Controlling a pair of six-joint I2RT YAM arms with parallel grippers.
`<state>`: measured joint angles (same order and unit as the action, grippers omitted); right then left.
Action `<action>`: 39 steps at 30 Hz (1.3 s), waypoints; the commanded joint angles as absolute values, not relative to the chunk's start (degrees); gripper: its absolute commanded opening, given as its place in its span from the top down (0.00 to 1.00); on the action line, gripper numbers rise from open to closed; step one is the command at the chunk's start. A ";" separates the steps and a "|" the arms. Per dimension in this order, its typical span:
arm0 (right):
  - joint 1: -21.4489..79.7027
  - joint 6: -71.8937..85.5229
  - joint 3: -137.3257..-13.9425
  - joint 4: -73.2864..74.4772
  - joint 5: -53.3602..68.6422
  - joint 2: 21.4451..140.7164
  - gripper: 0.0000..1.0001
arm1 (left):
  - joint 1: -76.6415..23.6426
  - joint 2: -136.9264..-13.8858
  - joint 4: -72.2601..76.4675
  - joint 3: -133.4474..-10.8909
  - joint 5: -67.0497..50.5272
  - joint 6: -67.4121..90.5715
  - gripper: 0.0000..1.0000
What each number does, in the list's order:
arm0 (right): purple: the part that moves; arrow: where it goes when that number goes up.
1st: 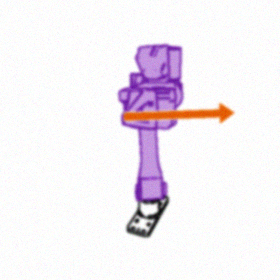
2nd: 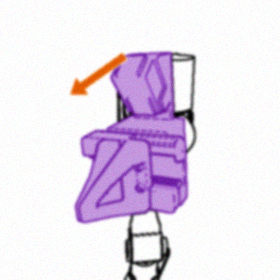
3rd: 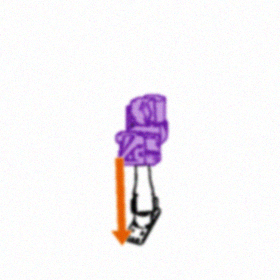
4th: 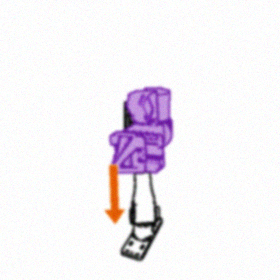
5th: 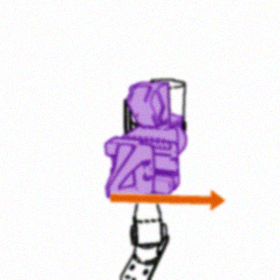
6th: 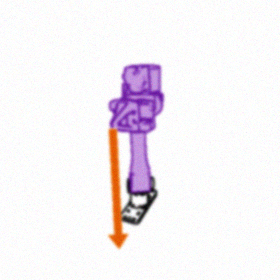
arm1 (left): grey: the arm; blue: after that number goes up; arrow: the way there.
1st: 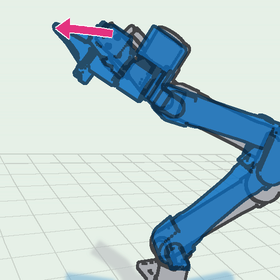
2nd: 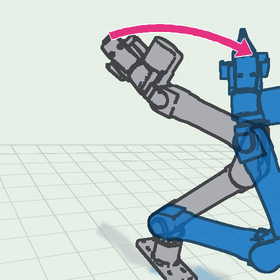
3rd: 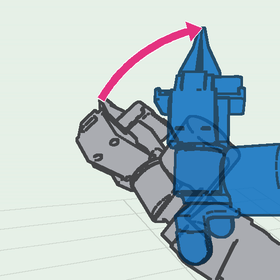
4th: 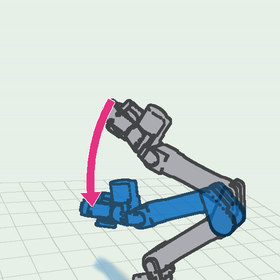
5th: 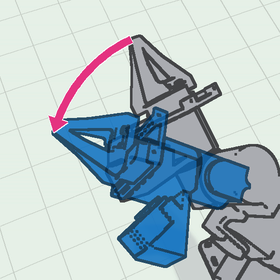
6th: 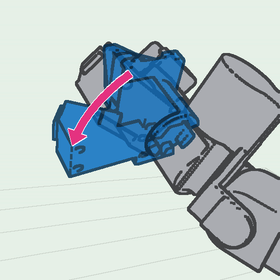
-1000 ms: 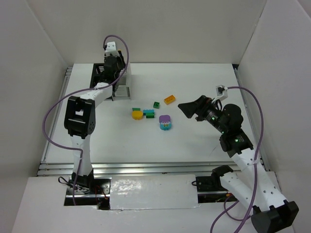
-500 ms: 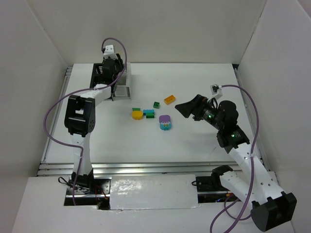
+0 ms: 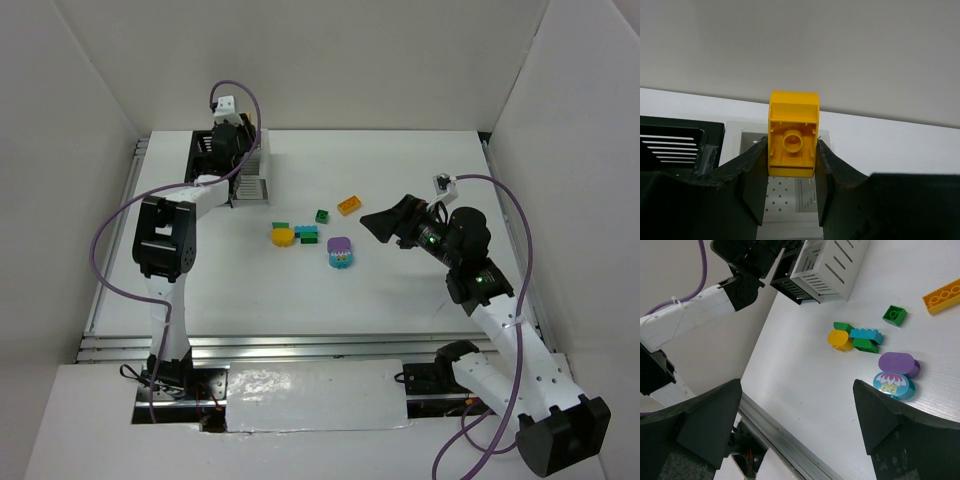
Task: Sort the legos into containers by color
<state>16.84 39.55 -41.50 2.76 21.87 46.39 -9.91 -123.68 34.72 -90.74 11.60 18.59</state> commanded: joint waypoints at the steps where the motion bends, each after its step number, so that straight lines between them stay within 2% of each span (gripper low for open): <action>1: 16.79 39.46 -41.40 0.18 22.85 46.67 0.00 | -9.84 -124.63 38.41 -89.92 10.55 20.12 0.79; 12: 16.79 39.55 -41.13 0.18 22.94 46.76 0.00 | -9.67 -126.30 36.39 -91.50 11.87 19.78 0.73; 18: 16.79 39.55 -41.22 0.18 23.03 46.85 0.00 | -9.58 -124.46 38.93 -88.25 11.69 20.04 0.54; 19: 16.87 39.55 -41.22 0.18 23.11 47.02 0.00 | -9.58 -124.02 39.20 -87.46 11.78 20.21 0.46; 21: 16.70 39.55 -41.31 0.18 23.29 47.11 0.00 | -9.58 -122.70 40.42 -86.66 11.43 20.30 0.40; 22: 16.87 39.55 -41.31 0.18 23.38 47.28 0.00 | -9.58 -122.26 40.60 -86.31 11.34 20.39 0.30; 25: 16.88 39.73 -41.13 0.18 23.55 47.37 0.00 | -9.58 -120.68 40.78 -86.40 10.90 20.39 0.20; 32: 16.87 39.81 -40.96 0.18 23.38 47.37 0.00 | -9.58 -114.97 40.78 -84.82 10.72 21.53 0.10; 33: 16.87 39.90 -41.04 0.18 23.47 47.55 0.00 | -9.67 -113.92 40.35 -84.12 11.33 22.06 0.05; 35: 16.88 39.90 -41.31 0.18 23.20 47.81 0.00 | -10.10 -109.35 37.02 -83.24 12.82 23.72 0.00; 39: 16.87 39.90 -42.01 0.18 21.71 48.86 0.01 | -11.33 -100.13 25.17 -84.37 13.45 26.36 0.00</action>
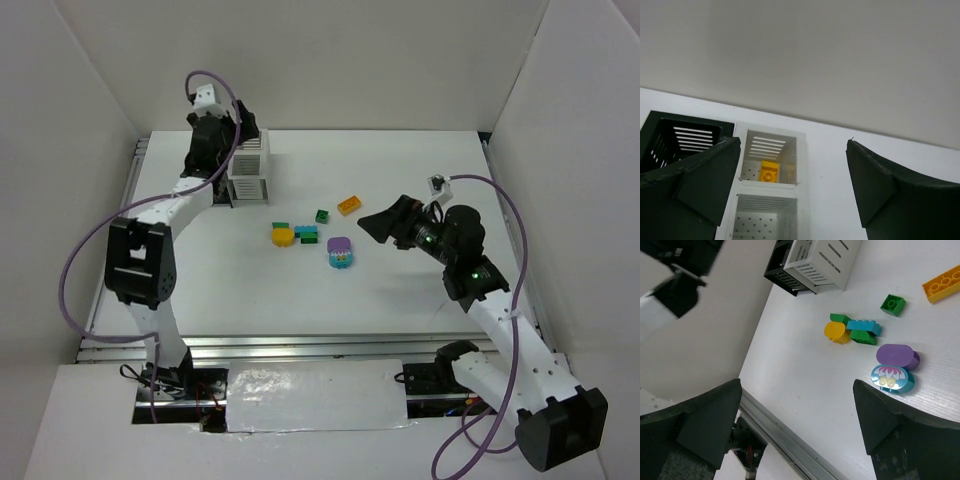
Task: Sort the legos into containers by color
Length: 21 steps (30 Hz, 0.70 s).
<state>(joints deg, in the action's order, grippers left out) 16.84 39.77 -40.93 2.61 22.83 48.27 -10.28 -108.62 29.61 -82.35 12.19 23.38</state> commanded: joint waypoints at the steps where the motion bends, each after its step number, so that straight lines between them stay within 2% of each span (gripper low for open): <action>1: 16.79 39.82 -42.27 0.70 21.10 49.04 0.00 | -11.95 -98.98 16.78 -85.25 14.58 27.50 0.01; 9: 16.79 39.38 -47.27 9.30 15.30 53.08 0.00 | -23.72 -94.31 -22.30 -91.15 26.71 33.39 0.01; 16: 16.88 37.62 -50.98 15.47 8.70 57.13 0.00 | -30.58 -89.57 -25.75 -79.82 23.81 37.35 0.00; 21: 16.88 38.15 -50.19 15.73 6.17 56.08 0.00 | -35.15 -89.29 -28.38 -77.43 24.87 39.55 0.00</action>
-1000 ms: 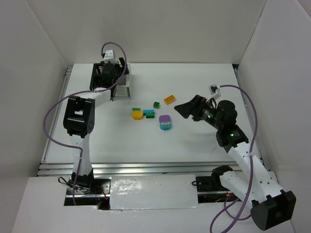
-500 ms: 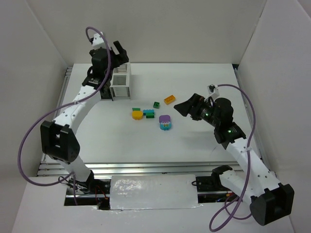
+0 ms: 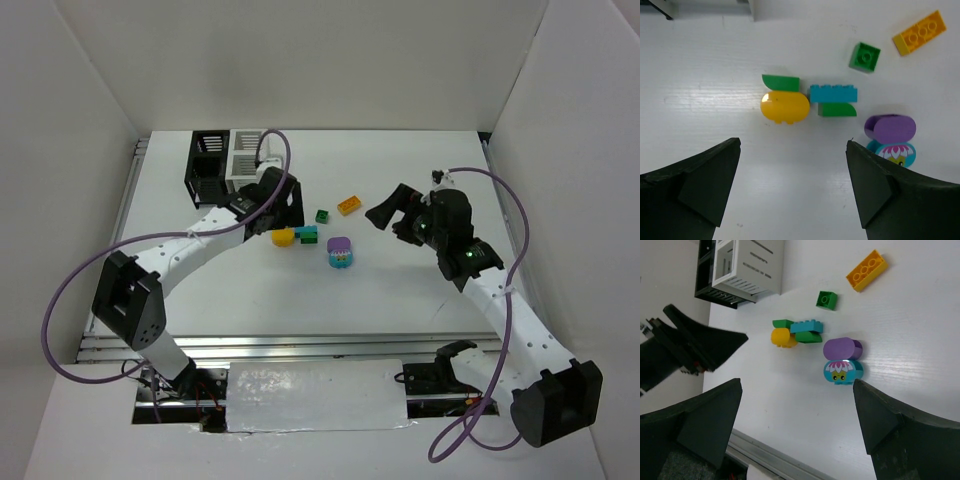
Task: Sort the legos into containers by color
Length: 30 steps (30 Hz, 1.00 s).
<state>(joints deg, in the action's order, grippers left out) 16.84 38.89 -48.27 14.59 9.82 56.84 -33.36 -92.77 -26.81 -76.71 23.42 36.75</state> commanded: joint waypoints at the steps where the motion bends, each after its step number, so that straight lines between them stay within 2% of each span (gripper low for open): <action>1: 16.88 38.06 -50.27 16.43 5.98 56.25 0.00 | -35.68 -89.73 -29.08 -76.82 24.70 40.25 0.00; 9: 16.96 37.97 -47.38 13.63 11.86 55.72 0.00 | -33.84 -98.24 -27.08 -77.08 20.58 37.97 0.00; 17: 17.14 37.97 -46.94 13.45 12.57 55.90 0.00 | -30.94 -108.18 -29.79 -84.55 20.48 37.18 0.01; 30: 17.40 37.88 -45.26 11.60 14.68 55.90 0.00 | -29.00 -112.50 -26.10 -82.09 18.46 36.74 0.05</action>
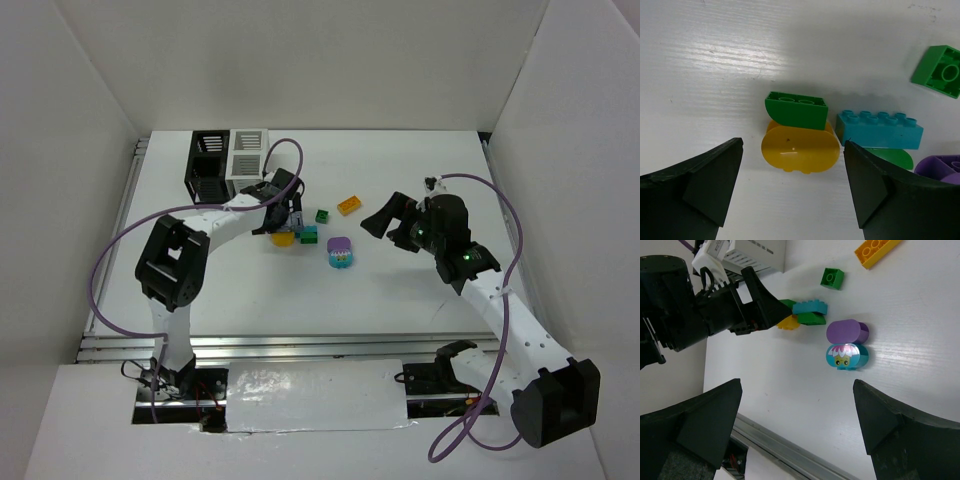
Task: Sort the legos into containers by color
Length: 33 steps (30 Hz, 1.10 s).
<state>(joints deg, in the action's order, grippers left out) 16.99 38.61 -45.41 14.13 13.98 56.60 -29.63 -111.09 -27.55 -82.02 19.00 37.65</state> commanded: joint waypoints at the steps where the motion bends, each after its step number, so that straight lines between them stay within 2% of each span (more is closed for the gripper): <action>1: 17.32 37.88 -45.18 11.51 14.68 55.81 0.00 | -28.92 -112.50 -26.10 -82.00 18.46 36.83 0.06; 24: 17.40 38.50 -43.95 10.11 15.73 56.43 0.01 | -28.13 -115.05 -21.88 -77.17 17.40 34.45 0.16; 28: 17.40 38.85 -43.77 9.58 16.35 56.86 0.01 | -28.04 -114.35 -22.15 -76.99 17.40 34.10 0.28; 29: 17.40 38.85 -43.77 9.49 16.43 57.04 0.00 | -28.12 -113.30 -22.06 -76.64 17.40 33.93 0.40; 31: 17.49 39.02 -43.77 9.32 16.61 57.13 0.00 | -28.12 -112.07 -21.97 -76.20 17.40 33.75 0.49; 32: 17.40 39.02 -43.86 9.14 16.61 57.30 0.00 | -28.04 -111.45 -21.97 -75.77 17.40 33.75 0.57; 33: 17.40 39.11 -43.86 8.97 16.96 57.39 0.00 | -28.12 -110.05 -21.97 -75.50 17.14 33.84 0.75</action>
<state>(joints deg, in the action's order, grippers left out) 17.02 38.89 -44.42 12.67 15.92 56.95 -28.42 -113.49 -20.97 -77.01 17.80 34.41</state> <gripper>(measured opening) 0.994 0.741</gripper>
